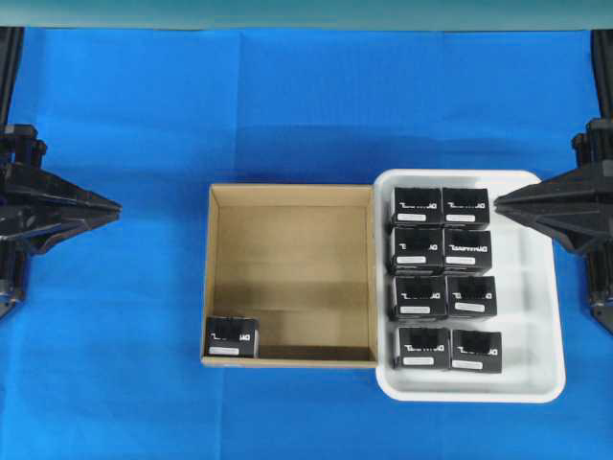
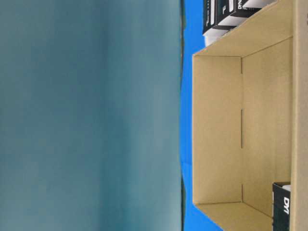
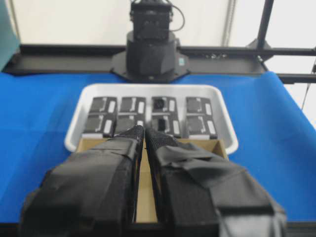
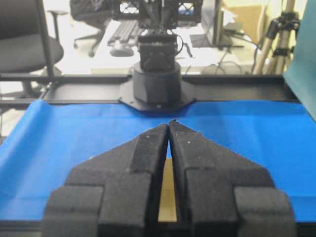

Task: Pick the box from inside the cardboard box.
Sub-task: 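Move the right gripper over the cardboard box toward the black box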

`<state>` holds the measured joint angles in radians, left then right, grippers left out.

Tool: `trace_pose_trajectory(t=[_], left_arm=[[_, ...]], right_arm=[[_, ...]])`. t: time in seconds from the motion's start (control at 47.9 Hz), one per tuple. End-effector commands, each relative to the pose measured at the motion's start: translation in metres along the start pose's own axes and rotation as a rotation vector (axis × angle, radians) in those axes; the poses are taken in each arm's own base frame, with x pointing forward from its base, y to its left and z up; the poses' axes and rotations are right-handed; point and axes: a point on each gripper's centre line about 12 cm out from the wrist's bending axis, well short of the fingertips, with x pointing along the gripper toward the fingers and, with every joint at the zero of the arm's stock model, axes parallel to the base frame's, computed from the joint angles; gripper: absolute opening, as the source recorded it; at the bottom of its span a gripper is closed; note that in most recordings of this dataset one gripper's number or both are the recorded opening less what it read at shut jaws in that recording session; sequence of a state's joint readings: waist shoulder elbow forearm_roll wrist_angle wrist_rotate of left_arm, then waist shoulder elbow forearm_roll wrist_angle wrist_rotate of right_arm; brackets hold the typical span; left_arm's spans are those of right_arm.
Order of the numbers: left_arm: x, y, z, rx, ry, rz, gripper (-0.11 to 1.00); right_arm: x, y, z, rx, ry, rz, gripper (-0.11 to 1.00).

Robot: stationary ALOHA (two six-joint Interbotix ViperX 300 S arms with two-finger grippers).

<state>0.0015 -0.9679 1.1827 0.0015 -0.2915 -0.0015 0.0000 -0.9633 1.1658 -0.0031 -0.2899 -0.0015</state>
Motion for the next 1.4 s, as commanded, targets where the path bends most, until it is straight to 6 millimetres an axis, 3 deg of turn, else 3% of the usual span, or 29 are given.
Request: trace_pose_trajectory(t=[0.0, 0.146, 0.355, 0.501, 0.834, 1.064, 1.231, 1.377], left_arm=[[0.005, -0.001, 0.006, 0.010, 0.008, -0.006, 0.14], [0.006, -0.001, 0.007, 0.007, 0.052, -0.008, -0.03], [0.010, -0.002, 0.022, -0.025, 0.074, -0.011, -0.07], [0.011, -0.004, 0.022, -0.030, 0.108, -0.019, -0.07], [0.013, -0.006, 0.024, -0.019, 0.140, -0.026, -0.07], [0.011, -0.005, 0.019, -0.016, 0.186, -0.024, -0.07], [0.011, -0.002, 0.019, -0.014, 0.184, -0.009, -0.07], [0.011, -0.001, 0.019, -0.014, 0.189, -0.004, -0.07]], right_arm=[[0.002, -0.002, 0.000, 0.020, 0.008, -0.011, 0.14], [0.005, -0.007, -0.005, 0.113, 0.142, -0.047, -0.02], [0.026, -0.010, -0.007, 0.201, 0.395, -0.074, -0.03], [0.056, -0.008, -0.011, 0.249, 0.593, -0.087, -0.03], [0.142, 0.006, -0.043, 0.236, 1.057, -0.071, -0.03], [0.196, 0.006, -0.056, 0.201, 1.212, -0.066, -0.03], [0.222, 0.007, -0.079, 0.157, 1.326, -0.039, -0.03], [0.241, 0.009, -0.087, 0.093, 1.353, 0.014, -0.03]])
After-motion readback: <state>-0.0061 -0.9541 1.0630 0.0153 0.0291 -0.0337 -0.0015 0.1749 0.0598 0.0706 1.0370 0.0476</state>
